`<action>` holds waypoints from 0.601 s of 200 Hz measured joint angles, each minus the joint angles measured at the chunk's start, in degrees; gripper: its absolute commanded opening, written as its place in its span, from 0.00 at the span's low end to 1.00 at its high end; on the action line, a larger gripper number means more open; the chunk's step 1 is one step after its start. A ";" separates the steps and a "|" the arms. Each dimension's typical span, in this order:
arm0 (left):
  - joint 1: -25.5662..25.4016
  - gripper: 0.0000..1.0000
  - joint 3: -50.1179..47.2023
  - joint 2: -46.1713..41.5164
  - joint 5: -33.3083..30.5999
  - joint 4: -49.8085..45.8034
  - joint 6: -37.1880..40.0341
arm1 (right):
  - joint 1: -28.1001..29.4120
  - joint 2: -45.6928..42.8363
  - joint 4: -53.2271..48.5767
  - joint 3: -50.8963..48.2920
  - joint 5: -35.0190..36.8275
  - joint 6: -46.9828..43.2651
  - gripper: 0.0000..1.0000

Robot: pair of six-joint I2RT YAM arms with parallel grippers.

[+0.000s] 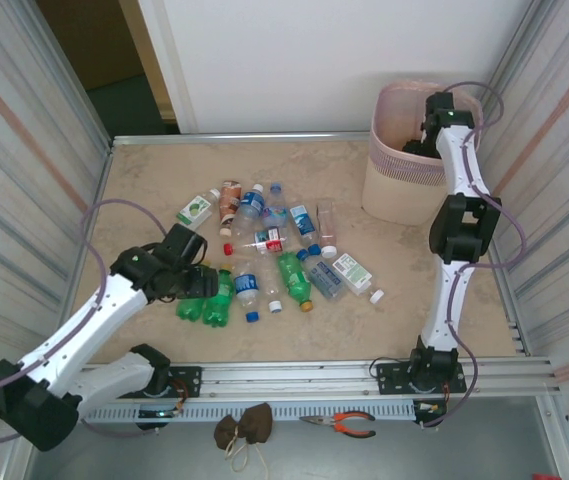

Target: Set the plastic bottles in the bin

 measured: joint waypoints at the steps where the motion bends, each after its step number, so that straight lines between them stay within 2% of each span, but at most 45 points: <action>1: 0.00 0.87 0.00 0.15 -0.13 -0.07 -0.07 | 0.04 -0.13 -0.02 0.00 0.02 0.00 0.79; 33: 0.02 0.87 0.02 2.01 -2.14 -1.07 -2.99 | 0.83 -5.01 -0.13 0.00 0.00 0.00 0.80; 120: 1.49 0.87 -4.20 3.45 -2.43 1.57 -7.02 | 3.48 -15.78 -1.79 2.05 0.24 -0.04 0.82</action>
